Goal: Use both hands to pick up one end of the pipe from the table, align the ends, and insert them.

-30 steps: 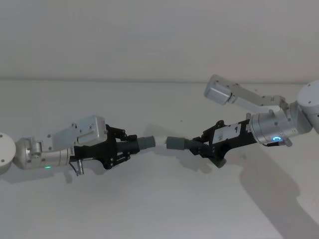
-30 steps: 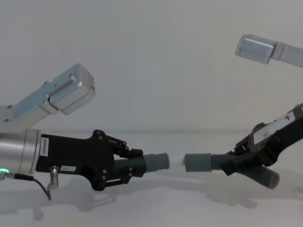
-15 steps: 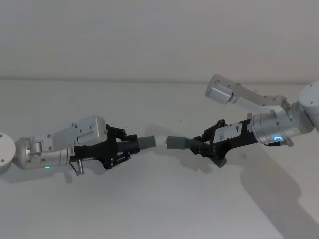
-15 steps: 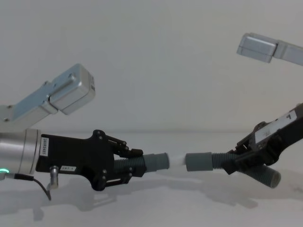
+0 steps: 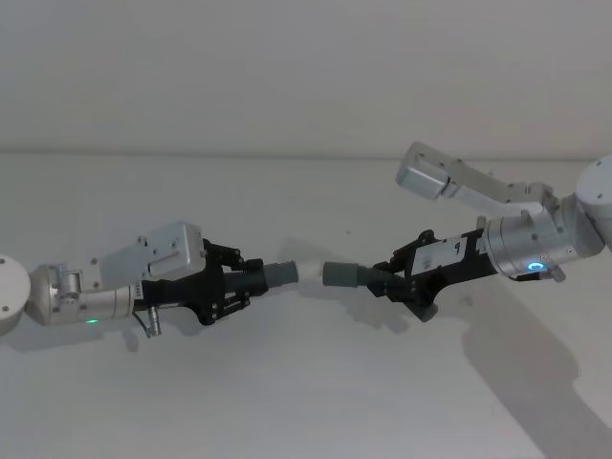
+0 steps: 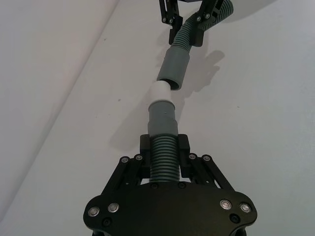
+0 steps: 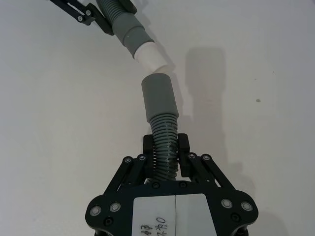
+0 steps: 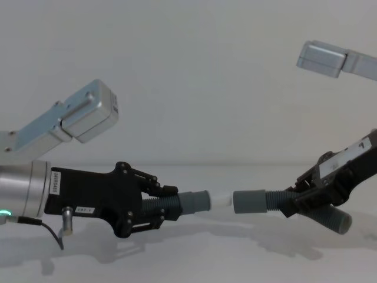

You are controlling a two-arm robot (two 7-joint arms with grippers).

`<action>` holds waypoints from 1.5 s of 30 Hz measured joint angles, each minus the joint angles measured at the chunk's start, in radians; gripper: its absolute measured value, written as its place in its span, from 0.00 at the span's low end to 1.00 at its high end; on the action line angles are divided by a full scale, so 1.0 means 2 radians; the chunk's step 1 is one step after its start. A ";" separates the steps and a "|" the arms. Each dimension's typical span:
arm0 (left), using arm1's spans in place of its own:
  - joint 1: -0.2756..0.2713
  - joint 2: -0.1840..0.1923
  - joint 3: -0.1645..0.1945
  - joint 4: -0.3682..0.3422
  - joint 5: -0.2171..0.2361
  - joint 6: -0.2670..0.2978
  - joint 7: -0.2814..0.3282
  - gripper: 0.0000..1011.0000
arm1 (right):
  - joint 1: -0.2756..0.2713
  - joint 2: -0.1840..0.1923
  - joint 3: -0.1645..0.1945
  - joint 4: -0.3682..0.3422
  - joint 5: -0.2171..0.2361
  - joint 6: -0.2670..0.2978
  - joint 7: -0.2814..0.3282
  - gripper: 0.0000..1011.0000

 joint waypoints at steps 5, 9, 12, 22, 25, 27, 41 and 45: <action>0.000 0.000 0.000 0.000 0.000 0.000 0.000 0.31 | 0.000 0.001 0.000 -0.001 0.000 0.001 0.000 0.27; 0.000 0.000 0.000 0.000 0.000 0.000 0.000 0.31 | 0.000 0.002 0.000 -0.002 0.000 0.002 0.000 0.27; 0.000 0.000 0.000 0.000 0.000 0.000 0.000 0.31 | 0.000 0.002 0.001 -0.002 0.001 0.002 0.000 0.27; 0.000 0.000 0.000 0.000 0.000 0.000 0.000 0.31 | 0.002 0.001 0.000 0.001 0.000 0.002 0.000 0.27; 0.000 0.000 0.000 0.000 0.000 0.000 0.000 0.31 | 0.003 0.000 -0.001 0.002 0.000 0.002 0.001 0.27; 0.000 0.000 0.000 0.000 0.000 0.000 0.000 0.31 | 0.004 -0.001 -0.001 0.003 0.000 0.002 0.002 0.27; 0.000 0.000 0.000 0.000 0.000 0.000 0.000 0.31 | 0.010 -0.006 -0.006 0.012 -0.002 -0.002 0.007 0.27; 0.000 0.000 0.000 0.000 0.000 0.000 0.000 0.31 | 0.011 -0.006 -0.006 0.013 -0.003 -0.002 0.008 0.27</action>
